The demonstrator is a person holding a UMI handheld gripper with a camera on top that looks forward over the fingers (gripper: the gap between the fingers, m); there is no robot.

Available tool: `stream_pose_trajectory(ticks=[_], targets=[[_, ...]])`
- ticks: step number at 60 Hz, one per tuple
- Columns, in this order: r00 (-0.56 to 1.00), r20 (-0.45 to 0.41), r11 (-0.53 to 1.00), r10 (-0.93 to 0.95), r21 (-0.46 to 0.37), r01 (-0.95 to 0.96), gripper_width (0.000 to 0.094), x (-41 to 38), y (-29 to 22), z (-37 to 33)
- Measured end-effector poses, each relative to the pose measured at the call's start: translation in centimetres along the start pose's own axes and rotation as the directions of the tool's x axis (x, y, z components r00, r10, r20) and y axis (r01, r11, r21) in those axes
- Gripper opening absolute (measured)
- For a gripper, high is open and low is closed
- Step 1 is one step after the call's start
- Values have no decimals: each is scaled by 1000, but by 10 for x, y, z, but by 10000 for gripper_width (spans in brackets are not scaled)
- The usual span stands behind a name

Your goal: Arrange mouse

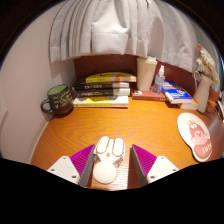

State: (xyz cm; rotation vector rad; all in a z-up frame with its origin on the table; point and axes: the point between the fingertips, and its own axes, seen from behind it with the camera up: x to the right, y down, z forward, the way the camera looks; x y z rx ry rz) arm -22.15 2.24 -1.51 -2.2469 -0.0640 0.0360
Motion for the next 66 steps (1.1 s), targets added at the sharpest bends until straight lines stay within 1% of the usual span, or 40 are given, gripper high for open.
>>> stream_pose_trajectory(ticks=[5,17,27,32,33,35,36,37,42,47,51,55,58,61,66], targets=[[1000,-19,1000,17,-1,-17,592,6,-4,4],[1000,5,999,14,-31,-14,531,7,-2,4],[997,82,995,-14,-97,22,441,6,2,2],[993,119,992,-13,-125,27,441,6,-3,4],[992,128,991,-16,-133,33,413,6,-4,5],[989,145,989,-34,-137,54,413,7,-11,4],[987,153,989,-43,-131,64,412,8,-18,3],[986,160,990,-52,-120,72,442,10,-26,0],[983,168,997,-75,-12,78,447,28,-83,-20],[985,166,995,-55,89,41,448,62,-143,-50],[987,151,985,-45,174,19,448,101,-188,-76],[990,125,971,-62,238,30,448,145,-221,-100],[993,100,960,-68,276,38,447,177,-237,-115],[994,78,955,-79,292,54,445,210,-247,-126],[996,49,956,-74,288,57,442,261,-243,-126]])
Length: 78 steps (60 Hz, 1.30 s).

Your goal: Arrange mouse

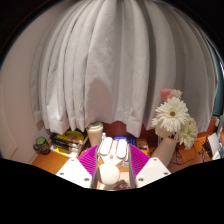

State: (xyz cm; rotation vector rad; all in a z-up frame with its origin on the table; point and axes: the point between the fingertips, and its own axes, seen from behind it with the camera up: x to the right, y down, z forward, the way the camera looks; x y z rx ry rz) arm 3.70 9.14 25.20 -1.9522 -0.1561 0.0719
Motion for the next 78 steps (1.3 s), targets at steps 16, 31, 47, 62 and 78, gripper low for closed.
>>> stream_pose_trajectory(ticks=[16,31,47,62,78], targets=[[999,-31,967,22,-255,-30,440,76,149,46],[1000,4,925,29,-379,-25,441,67,243,75],[999,17,928,35,-373,-26,573,63,253,80],[998,-57,923,7,-383,-28,871,66,231,56],[991,-113,965,71,-245,-97,870,45,141,-50]])
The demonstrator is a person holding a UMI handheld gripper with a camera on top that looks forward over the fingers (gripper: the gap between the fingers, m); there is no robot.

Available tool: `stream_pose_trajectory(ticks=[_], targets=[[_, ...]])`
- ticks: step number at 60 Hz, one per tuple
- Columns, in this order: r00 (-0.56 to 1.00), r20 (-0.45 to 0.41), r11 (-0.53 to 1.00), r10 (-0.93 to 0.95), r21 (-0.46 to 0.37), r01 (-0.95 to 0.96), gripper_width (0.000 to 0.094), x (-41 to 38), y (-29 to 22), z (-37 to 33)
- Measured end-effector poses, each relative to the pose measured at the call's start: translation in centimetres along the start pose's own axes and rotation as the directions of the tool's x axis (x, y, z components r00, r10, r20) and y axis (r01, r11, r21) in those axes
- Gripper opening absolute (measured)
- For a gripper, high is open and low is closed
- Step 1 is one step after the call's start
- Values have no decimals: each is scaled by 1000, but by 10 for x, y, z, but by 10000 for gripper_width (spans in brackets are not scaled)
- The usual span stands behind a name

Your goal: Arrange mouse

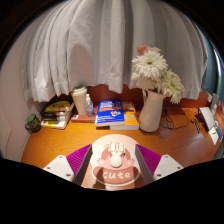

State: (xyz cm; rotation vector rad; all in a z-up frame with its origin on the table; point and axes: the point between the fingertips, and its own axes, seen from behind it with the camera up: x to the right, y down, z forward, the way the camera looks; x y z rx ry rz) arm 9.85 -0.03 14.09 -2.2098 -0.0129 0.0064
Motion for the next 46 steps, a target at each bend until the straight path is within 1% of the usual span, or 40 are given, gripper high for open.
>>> stream_pose_trajectory(ticks=[8,15,21,29,46], targets=[[999,-22,997,29,69,-27,868,-8,-12,-64],[999,-28,994,41,101,-38,867,-18,-10,-104],[999,-36,995,19,97,-16,865,-26,0,-126],[1000,-24,995,6,95,-4,864,-41,15,-148],[999,-29,997,-16,71,18,865,-57,45,-173]])
